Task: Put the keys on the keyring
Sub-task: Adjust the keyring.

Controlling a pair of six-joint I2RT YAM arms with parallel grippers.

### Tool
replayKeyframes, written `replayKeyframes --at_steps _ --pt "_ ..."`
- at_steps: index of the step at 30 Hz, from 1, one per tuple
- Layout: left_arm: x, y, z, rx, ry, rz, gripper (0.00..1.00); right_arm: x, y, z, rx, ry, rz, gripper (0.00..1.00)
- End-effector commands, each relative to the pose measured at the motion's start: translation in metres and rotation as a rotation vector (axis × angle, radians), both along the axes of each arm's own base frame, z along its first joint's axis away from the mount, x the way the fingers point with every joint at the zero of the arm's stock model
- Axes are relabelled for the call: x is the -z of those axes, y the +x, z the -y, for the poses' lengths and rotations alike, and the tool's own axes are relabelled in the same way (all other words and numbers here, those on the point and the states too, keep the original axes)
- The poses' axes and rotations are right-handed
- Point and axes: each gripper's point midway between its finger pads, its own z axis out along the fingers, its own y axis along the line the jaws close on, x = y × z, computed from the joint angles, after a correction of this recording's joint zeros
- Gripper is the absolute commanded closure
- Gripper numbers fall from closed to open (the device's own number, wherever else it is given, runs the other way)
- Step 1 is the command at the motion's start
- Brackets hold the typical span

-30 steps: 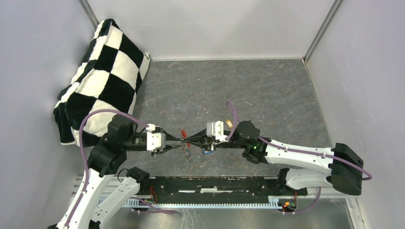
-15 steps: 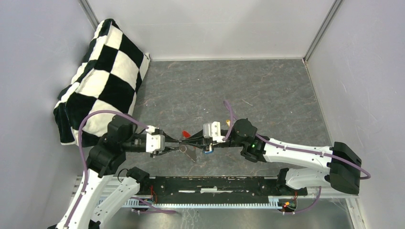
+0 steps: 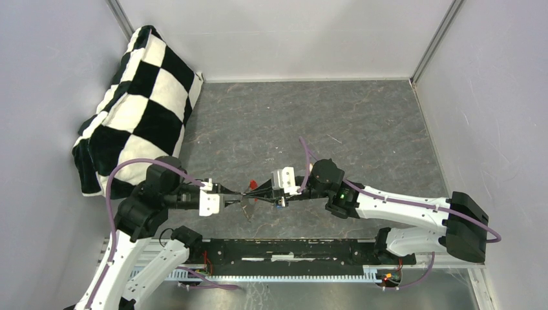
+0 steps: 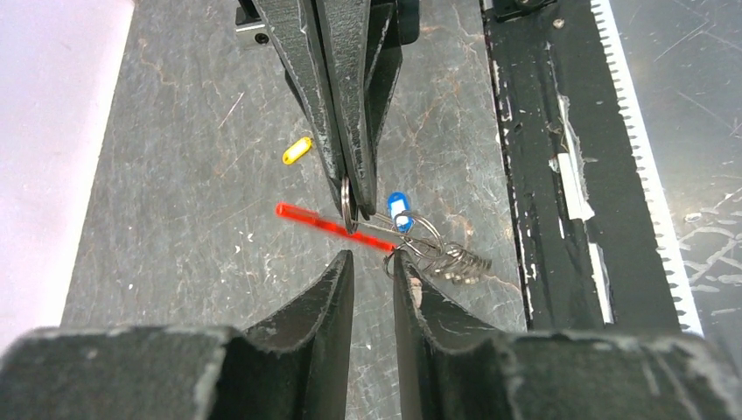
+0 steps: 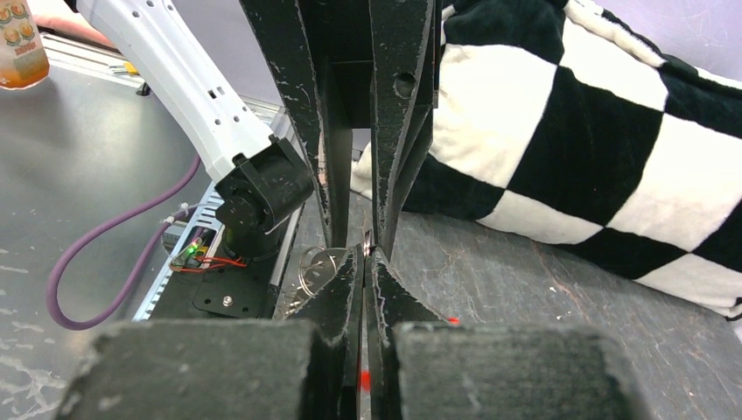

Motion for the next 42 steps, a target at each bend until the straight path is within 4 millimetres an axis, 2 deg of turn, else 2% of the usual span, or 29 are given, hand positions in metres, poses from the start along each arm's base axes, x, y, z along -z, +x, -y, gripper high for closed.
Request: replayKeyframes --at_steps 1,10,17,19,22,26,29,33,42 --pt "-0.022 0.011 0.000 -0.006 -0.011 0.139 0.71 -0.018 -0.011 -0.003 -0.067 0.029 0.021 0.99" --pt "-0.005 0.017 -0.012 0.005 0.103 0.231 0.70 -0.017 -0.009 -0.002 -0.060 0.013 0.034 0.99" --pt "-0.002 0.032 -0.021 -0.032 0.173 0.312 0.68 -0.015 -0.006 -0.002 -0.046 0.006 0.033 0.99" --pt "-0.004 0.025 -0.020 0.002 0.174 0.313 0.65 -0.015 -0.003 -0.001 -0.031 0.002 0.034 0.99" --pt "-0.004 0.007 -0.016 0.083 0.158 0.264 0.64 -0.015 0.000 -0.001 -0.023 0.002 0.036 0.99" --pt "-0.022 0.010 -0.003 0.020 0.029 0.153 0.65 -0.016 -0.001 -0.001 -0.028 0.004 0.031 0.99" --pt "-0.026 0.003 0.004 0.018 -0.038 0.066 0.66 -0.017 -0.002 -0.001 -0.029 0.011 0.031 0.99" --pt "-0.021 -0.003 0.006 0.022 -0.053 -0.011 0.68 -0.020 -0.001 0.000 -0.027 0.022 0.033 1.00" --pt "-0.011 -0.009 0.006 0.051 -0.030 -0.043 0.69 -0.023 0.001 -0.002 -0.017 0.034 0.032 0.99"
